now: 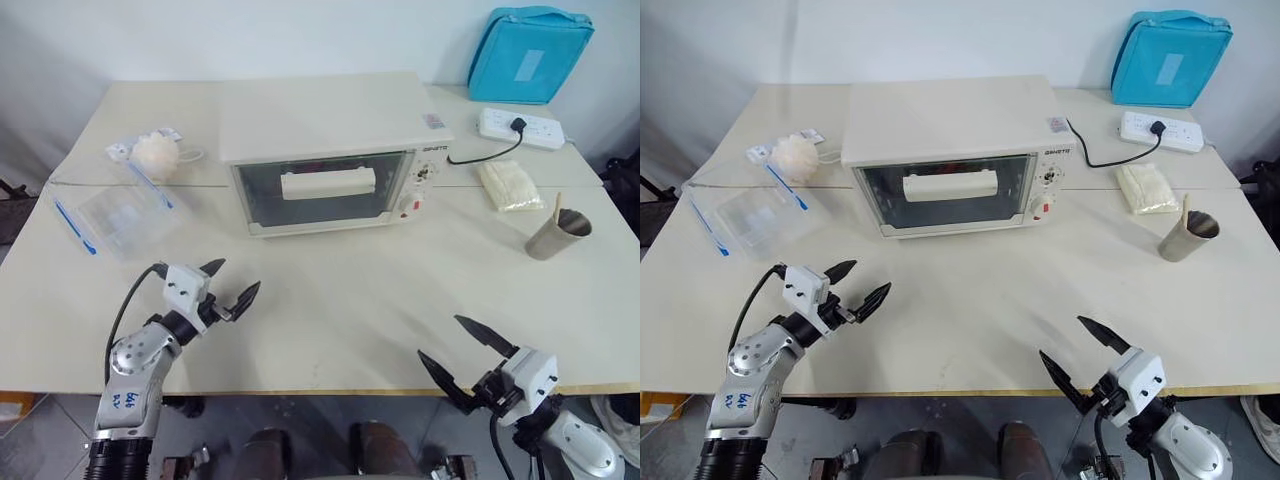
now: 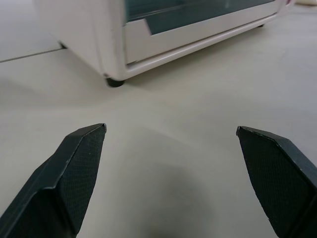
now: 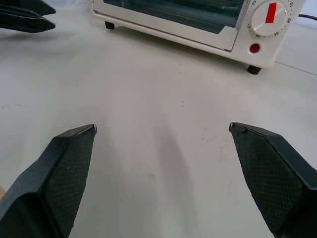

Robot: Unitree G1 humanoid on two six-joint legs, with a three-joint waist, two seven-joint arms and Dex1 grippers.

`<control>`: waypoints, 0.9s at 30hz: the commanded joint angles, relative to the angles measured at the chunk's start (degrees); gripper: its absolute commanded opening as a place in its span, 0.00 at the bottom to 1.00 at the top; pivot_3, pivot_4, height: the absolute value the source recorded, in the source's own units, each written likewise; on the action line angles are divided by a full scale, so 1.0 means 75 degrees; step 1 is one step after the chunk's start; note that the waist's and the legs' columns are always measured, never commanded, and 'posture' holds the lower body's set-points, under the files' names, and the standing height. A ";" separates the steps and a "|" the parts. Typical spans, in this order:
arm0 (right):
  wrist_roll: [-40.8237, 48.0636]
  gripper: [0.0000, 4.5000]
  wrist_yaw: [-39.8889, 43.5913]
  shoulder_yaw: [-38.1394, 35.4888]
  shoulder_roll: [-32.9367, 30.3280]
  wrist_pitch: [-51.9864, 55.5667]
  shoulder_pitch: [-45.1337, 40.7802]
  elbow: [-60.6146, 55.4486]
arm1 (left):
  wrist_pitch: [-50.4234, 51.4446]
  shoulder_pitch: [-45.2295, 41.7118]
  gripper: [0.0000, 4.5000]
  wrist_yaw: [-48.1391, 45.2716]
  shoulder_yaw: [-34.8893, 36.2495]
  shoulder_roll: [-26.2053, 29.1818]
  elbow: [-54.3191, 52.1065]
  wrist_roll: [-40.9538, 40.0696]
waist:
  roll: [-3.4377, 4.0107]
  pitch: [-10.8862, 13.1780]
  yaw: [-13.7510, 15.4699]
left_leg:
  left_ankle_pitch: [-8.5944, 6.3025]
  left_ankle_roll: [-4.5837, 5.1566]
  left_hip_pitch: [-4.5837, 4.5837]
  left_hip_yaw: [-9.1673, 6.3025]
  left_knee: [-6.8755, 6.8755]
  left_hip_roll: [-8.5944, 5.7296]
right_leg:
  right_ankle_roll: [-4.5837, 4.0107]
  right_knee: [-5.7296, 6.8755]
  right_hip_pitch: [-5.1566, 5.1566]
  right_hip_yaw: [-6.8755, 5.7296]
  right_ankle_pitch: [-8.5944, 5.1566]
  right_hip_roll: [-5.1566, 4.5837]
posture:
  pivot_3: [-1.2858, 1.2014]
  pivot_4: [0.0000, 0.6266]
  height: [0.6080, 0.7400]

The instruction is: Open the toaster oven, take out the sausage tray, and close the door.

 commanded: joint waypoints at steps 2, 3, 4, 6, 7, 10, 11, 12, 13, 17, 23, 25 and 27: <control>0.0934 1.00 0.0421 0.0245 -0.0482 0.0847 -0.1305 0.0062 | 0.0387 0.0485 1.00 -0.1470 0.0873 0.0921 -0.0615 -0.1393 | -0.0009 0.0005 -0.0058 | 0.0000 -0.0001 -0.0002 -0.0001 0.0003 0.0000 | 0.0000 -0.0003 0.0001 -0.0008 0.0000 -0.0007 | 0.52 0.24 1.00; 0.1268 1.00 0.0436 0.0282 -0.0607 0.1280 -0.1841 0.0065 | 0.0566 0.0675 1.00 -0.2075 0.1074 0.1297 -0.0730 -0.1817 | -0.0013 0.0013 -0.0133 | 0.0000 0.0000 0.0000 0.0008 0.0005 0.0003 | -0.0001 -0.0002 -0.0001 -0.0011 0.0001 -0.0009 | 0.52 0.24 1.00; 0.1566 1.00 0.0423 0.0323 -0.0719 0.1767 -0.2519 0.0160 | 0.0950 0.0770 1.00 -0.2537 0.1483 0.1541 -0.0814 -0.2611 | -0.0010 0.0014 -0.0188 | -0.0001 -0.0002 -0.0008 0.0021 0.0018 0.0020 | -0.0024 0.0001 -0.0009 -0.0015 0.0014 -0.0020 | 0.52 0.24 1.00; 0.1849 1.00 0.0517 0.0399 -0.0891 0.2358 -0.3361 0.0388 | 0.1377 0.0866 1.00 -0.2865 0.1925 0.1852 -0.0894 -0.3372 | 0.0014 0.0022 -0.0194 | 0.0006 -0.0010 -0.0001 0.0014 0.0020 0.0031 | -0.0040 0.0004 -0.0006 -0.0051 0.0023 -0.0039 | 0.52 0.24 1.00; 0.2001 1.00 0.0595 0.0457 -0.0962 0.2667 -0.3776 0.0531 | 0.1529 0.0922 1.00 -0.2985 0.2088 0.2021 -0.0959 -0.3569 | 0.0026 0.0019 -0.0154 | 0.0010 -0.0012 -0.0003 -0.0003 0.0018 0.0032 | -0.0048 0.0001 -0.0006 -0.0067 0.0022 -0.0045 | 0.52 0.24 1.00; 0.2423 1.00 0.0746 0.0619 -0.0973 0.3475 -0.5053 0.1110 | 0.2027 0.1045 1.00 -0.3178 0.2465 0.2420 -0.1171 -0.4069 | 0.0041 0.0018 0.0025 | 0.0012 -0.0027 -0.0010 -0.0042 -0.0003 0.0038 | -0.0078 0.0003 -0.0010 -0.0103 0.0006 -0.0041 | 0.52 0.24 1.00; 0.2441 1.00 0.0820 0.0699 -0.0934 0.3622 -0.5466 0.1357 | 0.2130 0.1025 1.00 -0.3155 0.2525 0.2456 -0.1249 -0.4193 | 0.0042 0.0019 0.0039 | 0.0012 -0.0028 -0.0022 -0.0054 -0.0003 0.0035 | -0.0079 0.0004 -0.0019 -0.0113 0.0006 -0.0042 | 0.52 0.24 1.00; 0.2407 1.00 0.0869 0.0779 -0.0867 0.3697 -0.5840 0.1590 | 0.2166 0.0977 1.00 -0.3086 0.2569 0.2428 -0.1304 -0.4274 | 0.0043 0.0019 0.0034 | 0.0012 -0.0028 -0.0031 -0.0056 0.0001 0.0034 | -0.0079 0.0013 -0.0028 -0.0116 0.0006 -0.0043 | 0.52 0.24 1.00; 0.2394 1.00 0.0920 0.0860 -0.0794 0.3785 -0.6169 0.1792 | 0.2121 0.0907 1.00 -0.2990 0.2600 0.2364 -0.1340 -0.4269 | 0.0043 0.0019 0.0020 | 0.0011 -0.0026 -0.0039 -0.0051 0.0006 0.0029 | -0.0079 0.0016 -0.0034 -0.0119 0.0006 -0.0045 | 0.52 0.24 1.00; 0.2189 1.00 0.0926 0.1099 -0.0380 0.3883 -0.7224 0.2449 | 0.2195 0.0850 1.00 -0.2708 0.2614 0.2153 -0.1556 -0.4420 | 0.0041 0.0019 -0.0015 | 0.0004 -0.0012 -0.0050 -0.0041 0.0022 0.0018 | -0.0073 0.0056 -0.0040 -0.0163 0.0009 -0.0067 | 0.52 0.24 1.00; 0.1957 1.00 0.1011 0.1270 0.0093 0.3777 -0.7959 0.2786 | 0.2342 0.1101 1.00 -0.2544 0.2615 0.1989 -0.1900 -0.4579 | 0.0041 0.0019 -0.0044 | 0.0005 -0.0011 -0.0051 -0.0006 0.0024 0.0015 | -0.0072 0.0091 -0.0065 -0.0270 0.0009 -0.0105 | 0.52 0.24 1.00; 0.1951 1.00 0.1056 0.1310 0.0162 0.3837 -0.8117 0.2781 | 0.2372 0.1156 1.00 -0.2506 0.2621 0.1970 -0.1929 -0.4606 | 0.0041 0.0019 -0.0036 | 0.0004 -0.0011 -0.0052 -0.0008 0.0035 0.0014 | -0.0072 0.0102 -0.0065 -0.0276 0.0010 -0.0108 | 0.52 0.24 1.00; 0.1887 1.00 0.1244 0.1409 0.0141 0.3820 -0.8188 0.2730 | 0.2349 0.1201 1.00 -0.2472 0.2614 0.1940 -0.1961 -0.4565 | 0.0041 0.0019 -0.0031 | 0.0007 -0.0008 -0.0052 -0.0002 0.0042 0.0011 | -0.0072 0.0102 -0.0063 -0.0278 0.0010 -0.0113 | 0.52 0.24 1.00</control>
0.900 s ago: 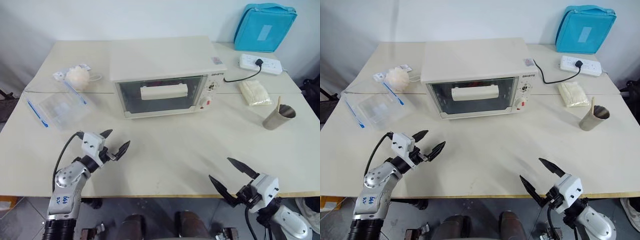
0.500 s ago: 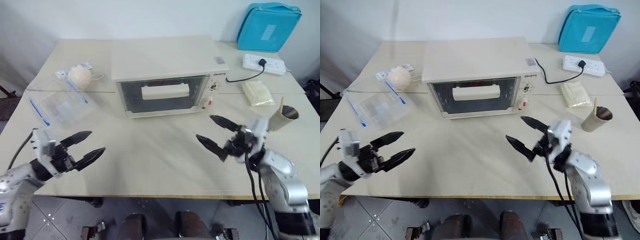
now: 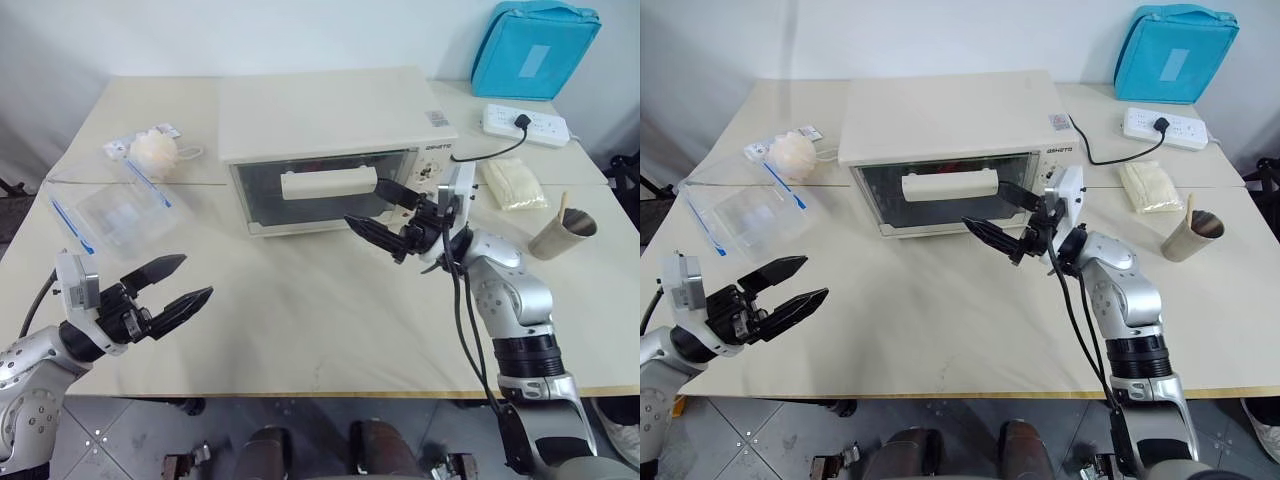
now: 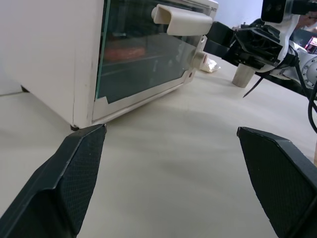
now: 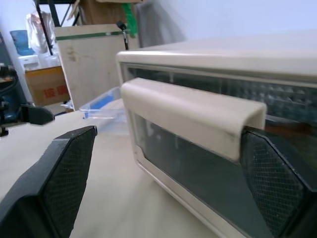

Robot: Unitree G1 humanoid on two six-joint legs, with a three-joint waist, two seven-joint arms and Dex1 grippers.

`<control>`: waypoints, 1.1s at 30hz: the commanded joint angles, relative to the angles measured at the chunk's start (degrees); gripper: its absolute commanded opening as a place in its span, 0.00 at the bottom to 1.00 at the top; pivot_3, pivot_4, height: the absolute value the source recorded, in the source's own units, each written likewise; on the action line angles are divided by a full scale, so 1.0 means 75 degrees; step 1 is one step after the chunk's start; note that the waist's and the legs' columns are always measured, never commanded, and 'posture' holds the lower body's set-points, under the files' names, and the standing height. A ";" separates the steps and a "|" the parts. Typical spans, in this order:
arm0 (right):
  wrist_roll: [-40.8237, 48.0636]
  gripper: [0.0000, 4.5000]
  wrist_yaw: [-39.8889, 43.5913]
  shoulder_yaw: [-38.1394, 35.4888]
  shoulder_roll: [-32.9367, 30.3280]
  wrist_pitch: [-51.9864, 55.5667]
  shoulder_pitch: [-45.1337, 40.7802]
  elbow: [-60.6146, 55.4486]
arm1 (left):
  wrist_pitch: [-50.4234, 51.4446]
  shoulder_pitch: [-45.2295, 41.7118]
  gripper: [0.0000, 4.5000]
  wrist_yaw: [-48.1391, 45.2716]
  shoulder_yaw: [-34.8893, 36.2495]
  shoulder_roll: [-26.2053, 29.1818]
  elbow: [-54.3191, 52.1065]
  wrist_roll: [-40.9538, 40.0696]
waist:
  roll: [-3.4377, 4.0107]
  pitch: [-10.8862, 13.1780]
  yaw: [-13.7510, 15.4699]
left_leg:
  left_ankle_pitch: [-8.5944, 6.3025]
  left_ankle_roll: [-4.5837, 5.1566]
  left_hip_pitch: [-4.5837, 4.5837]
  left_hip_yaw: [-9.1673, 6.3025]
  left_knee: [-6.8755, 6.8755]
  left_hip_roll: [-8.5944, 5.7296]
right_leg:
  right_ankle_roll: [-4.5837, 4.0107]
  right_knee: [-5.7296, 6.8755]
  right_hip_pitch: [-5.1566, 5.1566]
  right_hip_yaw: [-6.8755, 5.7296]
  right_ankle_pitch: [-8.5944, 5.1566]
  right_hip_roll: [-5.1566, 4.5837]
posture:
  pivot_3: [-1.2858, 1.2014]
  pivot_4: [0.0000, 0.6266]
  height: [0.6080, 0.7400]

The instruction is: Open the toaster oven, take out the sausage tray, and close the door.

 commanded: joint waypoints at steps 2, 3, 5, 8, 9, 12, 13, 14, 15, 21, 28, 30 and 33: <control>-0.0094 1.00 0.0736 0.0222 -0.0138 -0.0310 -0.0129 -0.0421 | 0.0009 0.0079 1.00 0.0057 0.0139 -0.0035 -0.0289 -0.0173 | 0.0000 0.0000 -0.0005 | 0.0000 0.0001 0.0000 0.0003 0.0008 -0.0001 | 0.0000 0.0001 0.0002 0.0002 0.0000 -0.0001 | 0.52 0.24 1.00; -0.0182 1.00 0.1021 0.0331 -0.0284 -0.0416 -0.0018 -0.0582 | 0.0058 -0.0001 1.00 0.0203 0.0201 -0.0060 -0.0233 -0.0223 | 0.0001 0.0001 -0.0017 | 0.0001 0.0001 0.0000 0.0007 0.0009 0.0000 | 0.0000 0.0001 0.0001 0.0002 0.0000 -0.0001 | 0.52 0.24 1.00; -0.0515 1.00 0.1475 0.0508 -0.0520 -0.0961 0.0186 -0.0728 | 0.0162 -0.0128 1.00 0.0365 0.0297 -0.0072 -0.0165 -0.0354 | 0.0001 0.0001 -0.0023 | 0.0001 0.0001 0.0001 0.0012 0.0004 0.0003 | 0.0000 0.0002 -0.0003 0.0003 0.0000 0.0001 | 0.52 0.24 1.00; -0.1178 1.00 0.2181 0.0804 -0.0948 -0.2066 0.0598 -0.0746 | 0.0369 -0.0238 1.00 0.0333 0.0292 0.0071 -0.0113 -0.0494 | 0.0001 0.0001 -0.0036 | 0.0001 0.0000 0.0001 0.0014 -0.0008 0.0007 | 0.0000 0.0000 -0.0008 -0.0001 0.0000 0.0003 | 0.52 0.24 1.00; -0.1374 1.00 0.2377 0.0856 -0.1068 -0.2490 0.0764 -0.0676 | 0.0449 -0.0379 1.00 0.0314 0.0274 0.0111 -0.0029 -0.0562 | 0.0001 0.0001 -0.0046 | 0.0002 0.0000 0.0001 0.0019 -0.0013 0.0006 | 0.0000 -0.0004 -0.0010 -0.0001 0.0000 0.0004 | 0.52 0.24 1.00; -0.1727 1.00 0.2585 0.0879 -0.1173 -0.3392 0.0978 -0.0355 | 0.0455 -0.0961 0.86 0.0355 0.0213 0.0085 0.0319 -0.0631 | -0.0001 0.0002 -0.0025 | 0.0002 0.0000 0.0002 0.0021 -0.0011 0.0005 | 0.0000 -0.0004 -0.0010 -0.0007 0.0000 0.0007 | 0.52 0.24 1.00; -0.1741 1.00 0.2516 0.0843 -0.1124 -0.3460 0.0957 -0.0283 | 0.0403 -0.1165 0.79 0.0342 0.0137 0.0074 0.0462 -0.0550 | -0.0002 0.0002 -0.0028 | 0.0002 -0.0001 0.0002 0.0025 -0.0006 0.0007 | 0.0000 -0.0005 -0.0010 -0.0015 0.0000 0.0009 | 0.52 0.24 1.00; -0.1774 1.00 0.2436 0.0810 -0.1075 -0.3563 0.0925 -0.0200 | 0.0350 -0.1422 0.72 0.0330 0.0005 0.0059 0.0649 -0.0420 | -0.0002 0.0002 -0.0028 | 0.0003 -0.0002 0.0002 0.0031 0.0001 0.0007 | 0.0000 -0.0003 -0.0010 -0.0024 0.0000 0.0010 | 0.52 0.24 1.00; -0.1841 1.00 0.2408 0.0803 -0.1054 -0.3711 0.0893 -0.0107 | 0.0264 -0.1779 0.65 0.0334 -0.0195 0.0018 0.0888 -0.0239 | -0.0002 0.0003 -0.0015 | 0.0003 -0.0002 0.0002 0.0032 0.0006 0.0007 | 0.0000 0.0001 -0.0009 -0.0029 0.0000 0.0010 | 0.52 0.24 1.00; -0.2041 1.00 0.2307 0.0821 -0.1021 -0.4157 0.0867 0.0193 | -0.0051 -0.3321 0.22 0.0144 -0.1324 -0.0306 0.2029 0.0581 | -0.0002 0.0003 0.0013 | 0.0002 -0.0002 0.0001 0.0030 0.0031 0.0005 | 0.0002 0.0010 -0.0003 -0.0063 0.0001 0.0010 | 0.52 0.24 1.00; -0.2161 1.00 0.2009 0.0702 -0.1119 -0.4250 0.1236 0.0057 | -0.0822 -0.4449 0.00 -0.0064 -0.2321 -0.0951 0.3186 0.1608 | -0.0003 0.0003 0.0033 | 0.0002 -0.0002 -0.0002 0.0027 0.0045 0.0002 | 0.0002 0.0018 0.0000 -0.0169 0.0001 0.0003 | 0.52 0.24 1.00; -0.2231 1.00 0.1805 0.0631 -0.1175 -0.4240 0.1506 -0.0046 | -0.0938 -0.4478 0.00 -0.0395 -0.2599 -0.0957 0.3330 0.1822 | -0.0003 0.0003 0.0042 | 0.0002 -0.0001 -0.0004 0.0020 0.0051 0.0000 | 0.0002 0.0018 0.0007 -0.0198 0.0001 -0.0004 | 0.52 0.24 1.00; -0.2340 1.00 0.1413 0.0379 -0.1340 -0.4175 0.2145 -0.0251 | -0.1133 -0.4490 0.00 -0.0578 -0.2778 -0.1031 0.3502 0.2046 | -0.0004 0.0003 0.0057 | 0.0000 0.0002 -0.0006 0.0020 0.0057 -0.0009 | 0.0004 0.0018 0.0013 -0.0211 0.0002 -0.0011 | 0.52 0.24 1.00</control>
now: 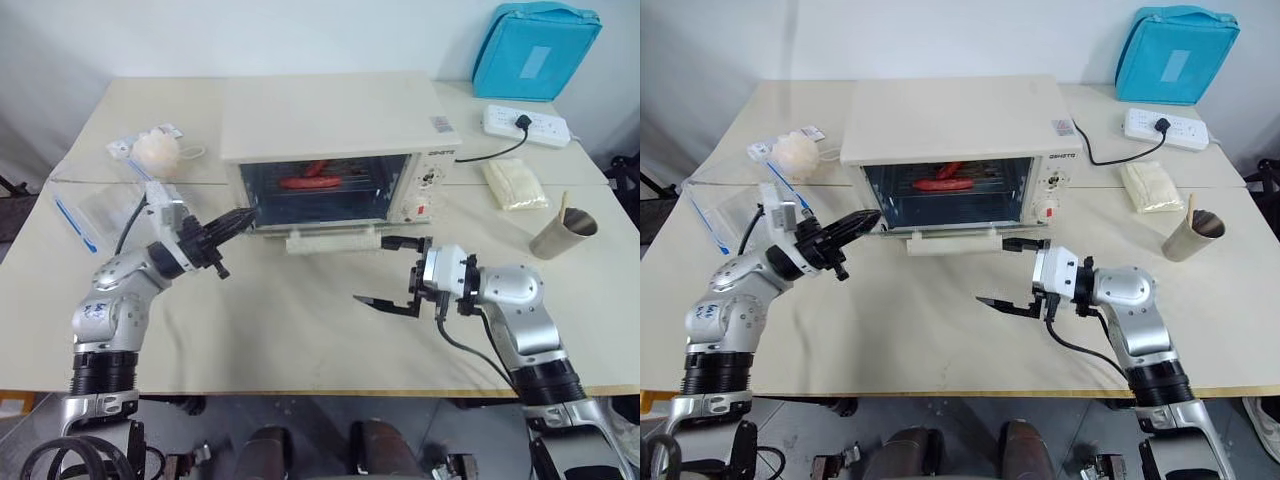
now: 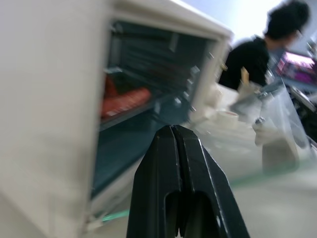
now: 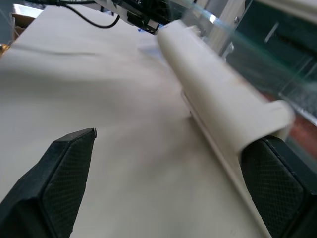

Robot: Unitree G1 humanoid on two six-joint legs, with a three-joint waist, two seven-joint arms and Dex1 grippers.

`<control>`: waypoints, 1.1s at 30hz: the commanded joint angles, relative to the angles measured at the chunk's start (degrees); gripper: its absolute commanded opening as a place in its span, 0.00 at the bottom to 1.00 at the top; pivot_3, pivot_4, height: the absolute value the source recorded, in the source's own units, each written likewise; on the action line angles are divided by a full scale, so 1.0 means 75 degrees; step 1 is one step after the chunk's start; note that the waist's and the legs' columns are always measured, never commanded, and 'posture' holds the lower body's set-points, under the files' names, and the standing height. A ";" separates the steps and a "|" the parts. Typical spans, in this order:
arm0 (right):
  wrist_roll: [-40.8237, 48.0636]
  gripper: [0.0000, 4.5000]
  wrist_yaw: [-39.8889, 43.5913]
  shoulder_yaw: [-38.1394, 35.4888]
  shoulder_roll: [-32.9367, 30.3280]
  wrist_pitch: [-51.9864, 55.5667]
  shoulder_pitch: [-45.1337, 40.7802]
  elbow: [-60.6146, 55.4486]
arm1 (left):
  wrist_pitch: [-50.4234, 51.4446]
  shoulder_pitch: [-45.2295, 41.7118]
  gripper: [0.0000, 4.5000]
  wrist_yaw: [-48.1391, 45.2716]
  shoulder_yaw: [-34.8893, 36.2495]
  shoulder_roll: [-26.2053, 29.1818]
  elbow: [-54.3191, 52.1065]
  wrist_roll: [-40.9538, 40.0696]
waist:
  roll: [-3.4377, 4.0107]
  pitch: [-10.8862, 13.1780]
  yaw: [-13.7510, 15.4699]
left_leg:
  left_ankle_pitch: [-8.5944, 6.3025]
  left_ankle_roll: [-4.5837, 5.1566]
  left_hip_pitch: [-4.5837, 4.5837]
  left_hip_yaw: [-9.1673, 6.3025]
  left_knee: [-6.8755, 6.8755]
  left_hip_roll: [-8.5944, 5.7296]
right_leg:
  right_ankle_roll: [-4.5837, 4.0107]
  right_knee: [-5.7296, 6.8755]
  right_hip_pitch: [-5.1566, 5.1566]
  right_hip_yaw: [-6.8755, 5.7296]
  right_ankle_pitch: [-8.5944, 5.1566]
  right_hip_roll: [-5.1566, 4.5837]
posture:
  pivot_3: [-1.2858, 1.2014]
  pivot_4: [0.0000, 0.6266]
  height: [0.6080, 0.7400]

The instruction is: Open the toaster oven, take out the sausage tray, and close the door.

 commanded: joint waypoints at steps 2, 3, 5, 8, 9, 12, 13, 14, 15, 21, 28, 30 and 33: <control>-0.0020 1.00 -0.0779 -0.0901 -0.0427 -0.0054 0.1332 -0.0568 | -0.0335 0.0016 0.00 -0.0419 -0.0290 -0.0044 0.0093 0.0358 | -0.0002 0.0001 0.0083 | -0.0002 0.0004 -0.0001 -0.0005 0.0010 -0.0003 | 0.0001 -0.0003 0.0009 -0.0004 0.0001 -0.0003 | 0.52 0.24 1.00; -0.0042 1.00 -0.0951 -0.1161 -0.0542 -0.0096 0.1780 -0.0638 | -0.0366 0.0042 0.00 -0.0487 -0.0332 -0.0037 0.0099 0.0405 | -0.0002 0.0001 0.0140 | -0.0003 0.0006 -0.0001 -0.0013 0.0010 -0.0006 | 0.0003 -0.0007 0.0015 -0.0008 0.0002 -0.0006 | 0.52 0.24 1.00; -0.0088 1.00 -0.1221 -0.1659 -0.0760 -0.0186 0.2622 -0.0737 | -0.0501 0.0136 0.00 -0.0644 -0.0462 -0.0002 0.0129 0.0580 | -0.0002 0.0001 0.0221 | -0.0006 0.0011 -0.0001 -0.0016 0.0013 -0.0007 | 0.0005 -0.0015 0.0026 -0.0012 0.0003 -0.0006 | 0.52 0.24 1.00; -0.0206 1.00 -0.1667 -0.2326 -0.0974 -0.0366 0.3379 -0.0781 | -0.0665 0.0252 0.00 -0.0710 -0.0567 -0.0060 0.0241 0.0799 | -0.0002 0.0002 0.0215 | -0.0006 0.0018 0.0004 -0.0013 0.0015 -0.0010 | 0.0015 -0.0030 0.0044 -0.0011 0.0008 -0.0005 | 0.52 0.24 1.00; -0.0256 1.00 -0.1860 -0.2540 -0.1042 -0.0365 0.3482 -0.0826 | -0.0737 0.0277 0.00 -0.0663 -0.0577 -0.0111 0.0303 0.0877 | 0.0001 0.0004 0.0187 | -0.0005 0.0019 0.0014 -0.0013 0.0016 -0.0010 | 0.0017 -0.0036 0.0055 -0.0011 0.0009 -0.0005 | 0.52 0.24 1.00; -0.0442 1.00 -0.2381 -0.2856 -0.1203 -0.0177 0.3367 -0.1107 | -0.1094 0.0418 0.00 -0.0651 -0.0777 -0.0132 0.0435 0.1303 | 0.0004 0.0005 0.0129 | -0.0006 0.0021 0.0059 -0.0004 0.0013 -0.0005 | 0.0017 -0.0073 0.0092 -0.0001 0.0009 -0.0003 | 0.52 0.24 1.00; -0.0495 1.00 -0.2494 -0.2864 -0.1236 -0.0126 0.3292 -0.1168 | -0.1188 0.0461 0.00 -0.0699 -0.0840 -0.0124 0.0448 0.1399 | 0.0004 0.0005 0.0122 | -0.0006 0.0020 0.0063 -0.0004 0.0012 -0.0002 | 0.0017 -0.0071 0.0092 0.0001 0.0009 -0.0004 | 0.52 0.24 1.00; -0.0523 1.00 -0.2547 -0.2801 -0.1283 -0.0015 0.3176 -0.1293 | -0.1241 0.0494 0.00 -0.0654 -0.0860 -0.0159 0.0467 0.1460 | 0.0004 0.0005 0.0117 | -0.0007 0.0019 0.0064 -0.0005 0.0012 0.0002 | 0.0017 -0.0070 0.0092 0.0001 0.0010 -0.0005 | 0.52 0.24 1.00; -0.0646 1.00 -0.2618 -0.2658 -0.1322 0.0066 0.2932 -0.1442 | -0.1293 0.0550 0.00 -0.0608 -0.0883 -0.0214 0.0473 0.1506 | 0.0004 0.0005 0.0118 | -0.0007 0.0017 0.0064 -0.0006 0.0011 0.0005 | 0.0015 -0.0071 0.0091 0.0001 0.0011 -0.0005 | 0.52 0.24 1.00; -0.2295 1.00 -0.3795 -0.1039 -0.0631 0.1246 0.0763 -0.2073 | -0.1498 0.1031 0.00 -0.0221 -0.0787 -0.0406 0.0176 0.1655 | 0.0005 0.0005 0.0117 | -0.0007 0.0017 0.0049 -0.0010 0.0011 0.0005 | 0.0015 -0.0058 0.0081 -0.0003 0.0012 -0.0008 | 0.52 0.24 1.00; -0.4686 1.00 -0.5195 0.0924 0.0521 0.1204 -0.1322 -0.0466 | -0.1420 0.1950 0.04 0.0115 -0.0258 -0.0385 -0.0822 0.1202 | 0.0005 0.0005 0.0131 | -0.0008 0.0015 0.0035 -0.0025 0.0004 0.0000 | 0.0015 -0.0057 0.0071 -0.0012 0.0012 -0.0013 | 0.52 0.24 1.00; -0.5309 1.00 -0.5611 0.1320 0.0678 0.1155 -0.1748 0.0121 | -0.1456 0.2218 0.13 0.0351 0.0048 -0.0455 -0.1183 0.1013 | 0.0005 0.0005 0.0143 | -0.0008 0.0021 0.0021 -0.0026 0.0008 -0.0012 | 0.0018 -0.0056 0.0065 -0.0014 0.0013 -0.0017 | 0.52 0.24 1.00; -0.6017 1.00 -0.6407 0.1636 0.0942 0.1215 -0.2316 0.0895 | -0.1338 0.2783 0.33 0.0483 0.0513 -0.0360 -0.1833 0.0651 | 0.0005 0.0006 0.0131 | -0.0008 0.0021 0.0009 -0.0039 0.0013 -0.0011 | 0.0018 -0.0054 0.0055 -0.0013 0.0014 -0.0023 | 0.52 0.24 1.00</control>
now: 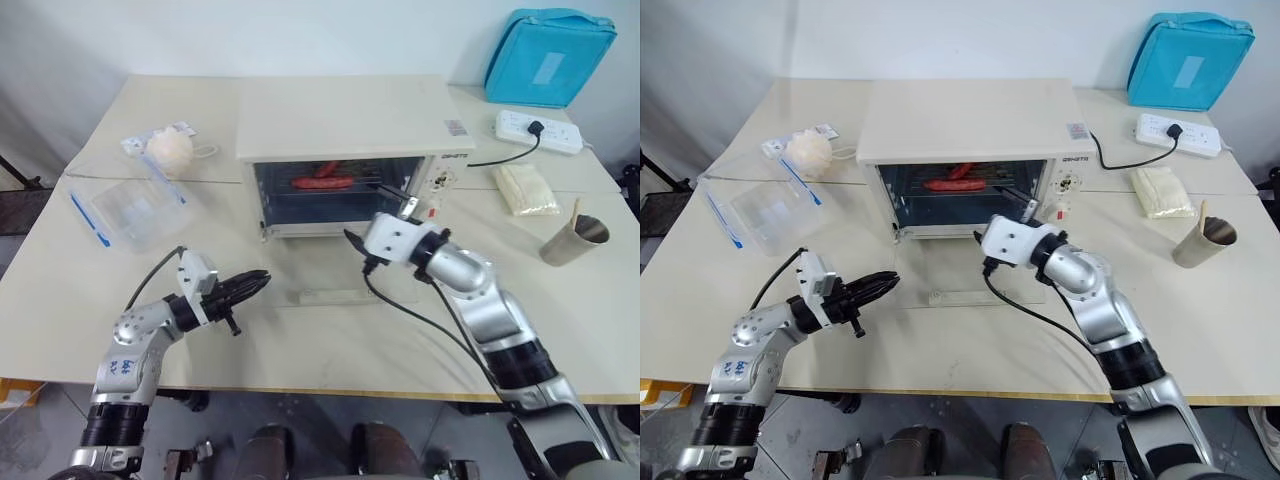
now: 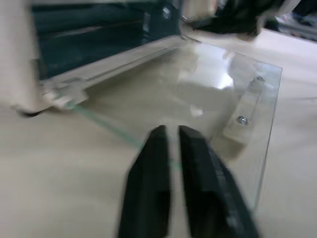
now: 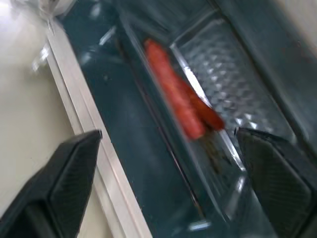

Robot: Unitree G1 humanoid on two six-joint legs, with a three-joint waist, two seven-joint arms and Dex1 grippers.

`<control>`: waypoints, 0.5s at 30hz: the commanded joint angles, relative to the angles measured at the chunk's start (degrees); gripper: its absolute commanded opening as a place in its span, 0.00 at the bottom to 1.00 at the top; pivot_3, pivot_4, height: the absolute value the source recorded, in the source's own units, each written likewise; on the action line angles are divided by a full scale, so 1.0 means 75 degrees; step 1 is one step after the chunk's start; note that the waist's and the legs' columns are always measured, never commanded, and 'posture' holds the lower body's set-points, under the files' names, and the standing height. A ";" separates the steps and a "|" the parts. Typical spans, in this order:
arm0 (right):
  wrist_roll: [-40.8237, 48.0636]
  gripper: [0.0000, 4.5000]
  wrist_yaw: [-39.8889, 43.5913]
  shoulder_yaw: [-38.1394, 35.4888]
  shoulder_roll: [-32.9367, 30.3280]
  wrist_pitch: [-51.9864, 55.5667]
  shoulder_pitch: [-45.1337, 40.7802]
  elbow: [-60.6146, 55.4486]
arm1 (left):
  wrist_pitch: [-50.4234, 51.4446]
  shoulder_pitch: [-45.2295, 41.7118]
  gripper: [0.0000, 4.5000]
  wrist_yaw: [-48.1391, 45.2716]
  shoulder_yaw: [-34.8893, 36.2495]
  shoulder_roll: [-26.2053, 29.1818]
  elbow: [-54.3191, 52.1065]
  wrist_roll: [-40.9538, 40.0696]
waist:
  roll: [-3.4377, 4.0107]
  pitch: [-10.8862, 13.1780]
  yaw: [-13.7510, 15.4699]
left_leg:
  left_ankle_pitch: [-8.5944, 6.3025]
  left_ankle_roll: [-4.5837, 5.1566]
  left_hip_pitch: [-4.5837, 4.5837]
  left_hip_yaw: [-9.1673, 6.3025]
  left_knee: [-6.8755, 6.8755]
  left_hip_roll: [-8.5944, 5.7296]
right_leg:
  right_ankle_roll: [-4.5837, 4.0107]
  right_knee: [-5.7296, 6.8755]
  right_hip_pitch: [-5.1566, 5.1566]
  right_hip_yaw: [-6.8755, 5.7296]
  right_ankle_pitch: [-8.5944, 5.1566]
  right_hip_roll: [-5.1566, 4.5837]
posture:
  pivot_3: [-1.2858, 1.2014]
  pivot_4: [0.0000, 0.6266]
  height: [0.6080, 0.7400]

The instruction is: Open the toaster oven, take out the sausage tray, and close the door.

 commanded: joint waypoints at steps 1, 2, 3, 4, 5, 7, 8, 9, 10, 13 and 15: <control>-0.0919 1.00 -0.1019 0.0253 0.0146 -0.0074 -0.0611 0.0692 | 0.0004 0.0490 0.40 0.0264 0.0669 0.0097 -0.0952 -0.0447 | 0.0001 0.0000 -0.0027 | 0.0000 0.0000 -0.0003 0.0002 -0.0002 0.0001 | 0.0000 0.0000 -0.0004 0.0000 0.0000 0.0001 | 0.52 0.24 1.00; -0.1102 1.00 -0.1285 0.0315 0.0209 -0.0070 -0.0789 0.0935 | 0.0048 0.0653 0.47 0.0343 0.0840 0.0108 -0.1115 -0.0557 | 0.0001 0.0000 -0.0053 | 0.0000 -0.0001 -0.0006 0.0004 -0.0002 0.0001 | 0.0000 0.0001 -0.0009 -0.0004 0.0000 0.0001 | 0.52 0.24 1.00; -0.1190 0.96 -0.1454 0.0350 0.0273 -0.0079 -0.0947 0.1151 | 0.0136 0.0795 0.54 0.0381 0.0972 0.0135 -0.1264 -0.0671 | 0.0001 0.0000 -0.0077 | 0.0000 -0.0001 -0.0006 0.0005 -0.0002 0.0001 | 0.0000 0.0006 -0.0012 -0.0006 0.0000 0.0002 | 0.52 0.24 1.00; -0.1389 0.91 -0.1772 0.0383 0.0322 -0.0052 -0.1100 0.1349 | 0.0154 0.0919 0.61 0.0417 0.1074 0.0156 -0.1386 -0.0723 | 0.0001 0.0000 -0.0110 | 0.0001 -0.0002 -0.0007 0.0005 -0.0002 0.0002 | 0.0000 0.0006 -0.0012 -0.0006 0.0000 0.0003 | 0.52 0.24 1.00; -0.1501 0.91 -0.1931 0.0416 0.0387 0.0025 -0.1263 0.1578 | 0.0207 0.1077 0.67 0.0411 0.1179 0.0195 -0.1533 -0.0809 | 0.0001 0.0000 -0.0161 | 0.0002 -0.0003 -0.0006 0.0005 -0.0002 0.0003 | 0.0000 0.0007 -0.0013 -0.0006 0.0000 0.0002 | 0.52 0.24 1.00; -0.1708 0.91 -0.2197 0.0481 0.0452 0.0145 -0.1470 0.1937 | 0.0224 0.1281 0.81 0.0451 0.1306 0.0240 -0.1759 -0.0855 | 0.0001 0.0000 -0.0196 | 0.0002 -0.0004 -0.0006 0.0009 -0.0002 0.0003 | 0.0000 0.0010 -0.0013 -0.0003 0.0000 0.0003 | 0.52 0.24 1.00; -0.1744 0.91 -0.2261 0.0505 0.0466 0.0150 -0.1527 0.2056 | 0.0247 0.1334 0.88 0.0464 0.1337 0.0255 -0.1831 -0.0893 | 0.0001 0.0000 -0.0202 | 0.0002 -0.0004 -0.0006 0.0008 -0.0002 0.0005 | 0.0000 0.0010 -0.0014 -0.0002 0.0000 0.0003 | 0.52 0.24 1.00; -0.1720 0.88 -0.2160 0.0554 0.0466 0.0132 -0.1557 0.2147 | 0.0284 0.1357 0.95 0.0470 0.1352 0.0262 -0.1889 -0.0942 | 0.0001 0.0000 -0.0207 | 0.0002 -0.0005 -0.0006 0.0008 -0.0004 0.0006 | -0.0001 0.0013 -0.0016 -0.0002 0.0000 0.0004 | 0.52 0.24 1.00; -0.1715 0.83 -0.2161 0.0577 0.0478 0.0118 -0.1558 0.2185 | 0.0291 0.1349 1.00 0.0503 0.1359 0.0251 -0.1922 -0.0962 | 0.0001 0.0000 -0.0209 | 0.0003 -0.0005 -0.0006 0.0009 -0.0004 0.0008 | -0.0001 0.0015 -0.0017 -0.0001 0.0000 0.0004 | 0.52 0.24 1.00; -0.1750 0.65 -0.2150 0.0676 0.0506 0.0025 -0.1578 0.2236 | 0.0341 0.1214 1.00 0.0529 0.1302 0.0236 -0.1923 -0.1011 | 0.0001 0.0000 -0.0209 | 0.0003 -0.0005 -0.0006 0.0014 -0.0005 0.0007 | -0.0001 0.0015 -0.0019 0.0004 0.0000 0.0006 | 0.52 0.24 1.00; -0.1787 0.50 -0.2276 0.0735 0.0558 -0.0078 -0.1620 0.2230 | 0.0394 0.0910 1.00 0.0514 0.1113 0.0218 -0.1777 -0.0969 | 0.0001 0.0000 -0.0194 | 0.0003 -0.0005 -0.0006 0.0015 -0.0005 0.0007 | -0.0001 0.0019 -0.0021 0.0005 0.0000 0.0008 | 0.52 0.24 1.00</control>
